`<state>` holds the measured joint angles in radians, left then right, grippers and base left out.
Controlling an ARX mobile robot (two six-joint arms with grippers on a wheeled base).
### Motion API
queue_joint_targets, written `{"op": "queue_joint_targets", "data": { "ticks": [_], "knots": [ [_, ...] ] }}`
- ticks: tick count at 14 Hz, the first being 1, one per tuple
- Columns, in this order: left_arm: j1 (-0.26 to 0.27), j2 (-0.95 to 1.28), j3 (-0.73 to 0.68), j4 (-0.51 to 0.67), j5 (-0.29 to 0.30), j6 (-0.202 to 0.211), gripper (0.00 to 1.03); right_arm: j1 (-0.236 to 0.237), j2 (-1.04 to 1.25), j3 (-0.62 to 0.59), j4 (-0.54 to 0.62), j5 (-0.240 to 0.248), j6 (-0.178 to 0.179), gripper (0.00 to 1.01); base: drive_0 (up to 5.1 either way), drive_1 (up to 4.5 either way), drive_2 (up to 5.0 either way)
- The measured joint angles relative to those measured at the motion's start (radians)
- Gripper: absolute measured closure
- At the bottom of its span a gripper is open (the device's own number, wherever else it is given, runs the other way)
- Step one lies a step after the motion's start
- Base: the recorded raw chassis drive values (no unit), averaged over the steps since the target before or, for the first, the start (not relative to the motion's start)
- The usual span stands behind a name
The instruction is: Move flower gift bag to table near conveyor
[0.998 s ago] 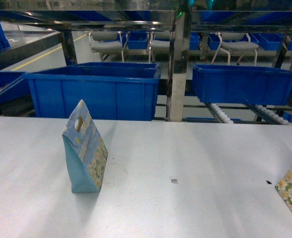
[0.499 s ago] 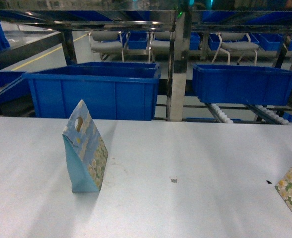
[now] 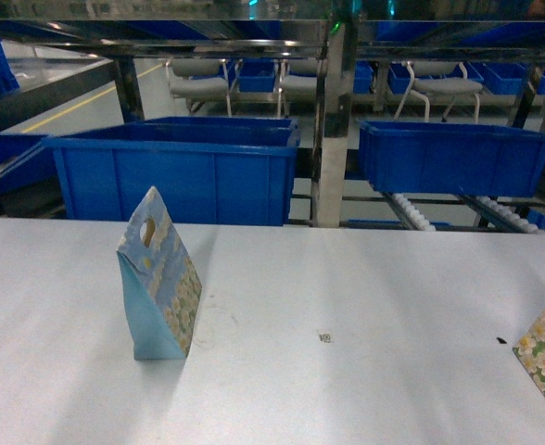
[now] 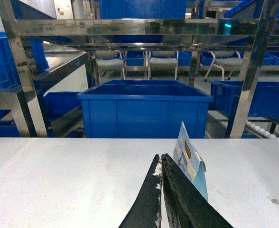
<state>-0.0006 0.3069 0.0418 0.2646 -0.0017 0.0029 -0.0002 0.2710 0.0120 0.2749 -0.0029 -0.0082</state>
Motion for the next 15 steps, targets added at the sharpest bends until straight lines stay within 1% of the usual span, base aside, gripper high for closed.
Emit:
{"op": "queue_joint_targets", "data": {
  "ticks": [2, 4, 8, 10, 11, 12, 13, 14, 15],
  "knots": [
    [0.000, -0.015, -0.005, -0.011, 0.000, 0.000, 1.01, 0.000, -0.015, 0.000, -0.016, 0.000, 0.000, 0.99, 0.0, 0.00, 0.0],
    [0.000, -0.026, -0.028, 0.020, 0.000, 0.000, 1.01, 0.000, -0.030, 0.000, -0.032, 0.000, 0.000, 0.99, 0.0, 0.00, 0.0],
    [0.000, -0.060, -0.027, -0.016, 0.000, 0.000, 1.01, 0.000, -0.061, 0.000, -0.063, 0.000, 0.000, 0.99, 0.0, 0.00, 0.0],
    [0.000, -0.102, -0.027, -0.059, 0.000, 0.000, 1.01, 0.000, -0.094, 0.000, -0.096, 0.000, 0.000, 0.99, 0.0, 0.00, 0.0],
    [0.000, -0.117, -0.027, -0.074, 0.000, 0.000, 1.01, 0.000, -0.140, 0.002, -0.162, 0.000, 0.000, 0.99, 0.0, 0.00, 0.0],
    [0.000, -0.136, -0.027, -0.089, 0.000, 0.000, 1.01, 0.000, -0.255, 0.001, -0.279, 0.000, 0.000, 0.99, 0.0, 0.00, 0.0],
    [0.000, -0.211, -0.026, -0.209, -0.001, -0.001, 1.01, 0.000, -0.266, 0.003, -0.272, 0.000, 0.000, 0.99, 0.0, 0.00, 0.0],
    [0.000, -0.296, -0.026, -0.267, 0.002, 0.000, 1.01, 0.000, -0.265, 0.002, -0.283, 0.000, 0.000, 0.99, 0.0, 0.00, 0.0],
    [0.000, -0.296, -0.026, -0.265, -0.002, -0.001, 1.01, 0.000, -0.267, 0.002, -0.274, 0.000, 0.000, 0.99, 0.0, 0.00, 0.0]
  ]
}}
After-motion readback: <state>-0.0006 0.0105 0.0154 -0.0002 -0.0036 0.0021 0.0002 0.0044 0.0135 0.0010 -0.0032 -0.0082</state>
